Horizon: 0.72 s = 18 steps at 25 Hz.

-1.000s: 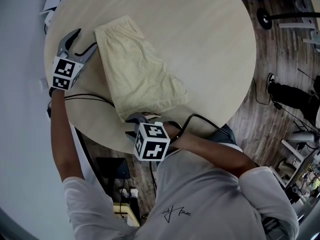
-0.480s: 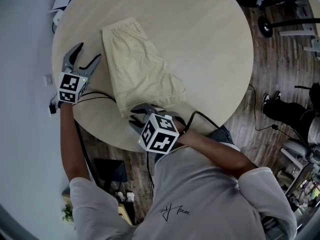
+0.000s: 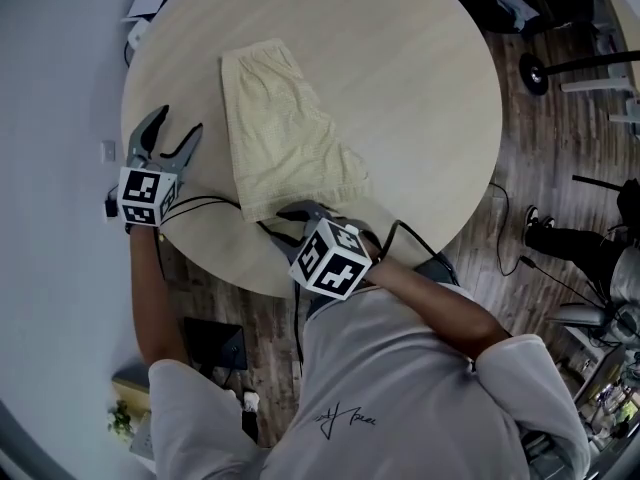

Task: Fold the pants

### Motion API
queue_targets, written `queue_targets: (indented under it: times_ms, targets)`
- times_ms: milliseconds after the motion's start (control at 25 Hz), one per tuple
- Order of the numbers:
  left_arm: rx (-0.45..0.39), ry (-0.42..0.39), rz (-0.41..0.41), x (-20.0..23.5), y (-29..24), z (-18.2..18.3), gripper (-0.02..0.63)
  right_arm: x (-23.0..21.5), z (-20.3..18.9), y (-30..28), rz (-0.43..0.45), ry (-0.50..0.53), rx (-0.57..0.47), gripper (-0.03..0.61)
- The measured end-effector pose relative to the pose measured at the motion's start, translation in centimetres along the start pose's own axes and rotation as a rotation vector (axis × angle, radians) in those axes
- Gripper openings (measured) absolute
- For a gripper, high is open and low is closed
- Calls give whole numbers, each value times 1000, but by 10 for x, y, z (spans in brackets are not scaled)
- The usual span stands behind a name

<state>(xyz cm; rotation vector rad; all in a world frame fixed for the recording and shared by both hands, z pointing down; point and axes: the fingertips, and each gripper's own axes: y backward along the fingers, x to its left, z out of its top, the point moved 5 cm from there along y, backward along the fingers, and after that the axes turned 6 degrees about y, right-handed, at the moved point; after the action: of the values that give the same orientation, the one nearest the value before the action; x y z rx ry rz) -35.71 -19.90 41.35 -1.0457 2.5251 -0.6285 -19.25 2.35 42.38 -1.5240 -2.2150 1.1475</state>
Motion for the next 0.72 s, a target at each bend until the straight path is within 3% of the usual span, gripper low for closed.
queue_targets:
  times_ms: [480,720]
  targets:
    - [-64,84,53,-64,73,7,357,7,-16,43,-74,-7,-48,118]
    - [-106,139,101,-93,95,5,319,9,-19,60,-115,-16,-87,118]
